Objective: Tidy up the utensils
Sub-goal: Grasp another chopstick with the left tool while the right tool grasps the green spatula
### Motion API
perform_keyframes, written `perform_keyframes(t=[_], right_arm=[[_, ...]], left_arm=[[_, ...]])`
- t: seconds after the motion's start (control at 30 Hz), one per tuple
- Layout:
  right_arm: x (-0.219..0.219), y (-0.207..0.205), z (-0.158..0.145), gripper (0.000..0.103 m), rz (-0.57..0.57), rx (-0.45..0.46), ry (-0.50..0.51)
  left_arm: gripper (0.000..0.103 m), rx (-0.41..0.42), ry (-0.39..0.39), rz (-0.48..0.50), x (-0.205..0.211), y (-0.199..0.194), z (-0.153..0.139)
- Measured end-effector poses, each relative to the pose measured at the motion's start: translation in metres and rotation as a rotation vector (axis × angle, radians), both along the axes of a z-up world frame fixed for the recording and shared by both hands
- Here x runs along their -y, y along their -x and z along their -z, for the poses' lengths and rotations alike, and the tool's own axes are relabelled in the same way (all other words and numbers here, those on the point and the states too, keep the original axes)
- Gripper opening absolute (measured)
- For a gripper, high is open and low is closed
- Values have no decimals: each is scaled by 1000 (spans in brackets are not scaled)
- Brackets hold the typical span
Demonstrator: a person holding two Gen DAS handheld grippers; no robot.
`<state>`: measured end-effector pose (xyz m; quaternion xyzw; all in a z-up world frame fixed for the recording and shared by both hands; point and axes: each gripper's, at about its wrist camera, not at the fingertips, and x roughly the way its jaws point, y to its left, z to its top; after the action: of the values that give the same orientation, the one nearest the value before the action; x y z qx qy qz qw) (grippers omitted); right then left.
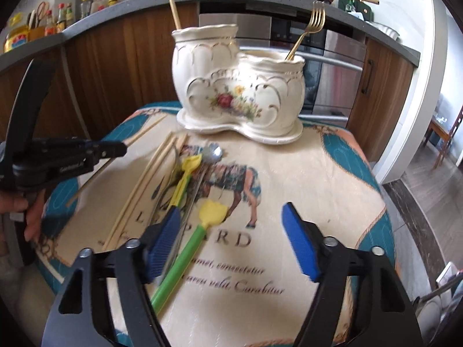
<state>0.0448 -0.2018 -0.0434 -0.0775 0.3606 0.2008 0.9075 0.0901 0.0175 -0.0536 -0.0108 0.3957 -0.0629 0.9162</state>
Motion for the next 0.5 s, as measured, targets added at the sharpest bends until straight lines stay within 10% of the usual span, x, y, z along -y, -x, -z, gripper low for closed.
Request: perform_keyframes(t=[0.5], right_arm=[[-8,3,18,17,-26,-72,86]], left_arm=[[5,6,11,10,-3,1,-2]])
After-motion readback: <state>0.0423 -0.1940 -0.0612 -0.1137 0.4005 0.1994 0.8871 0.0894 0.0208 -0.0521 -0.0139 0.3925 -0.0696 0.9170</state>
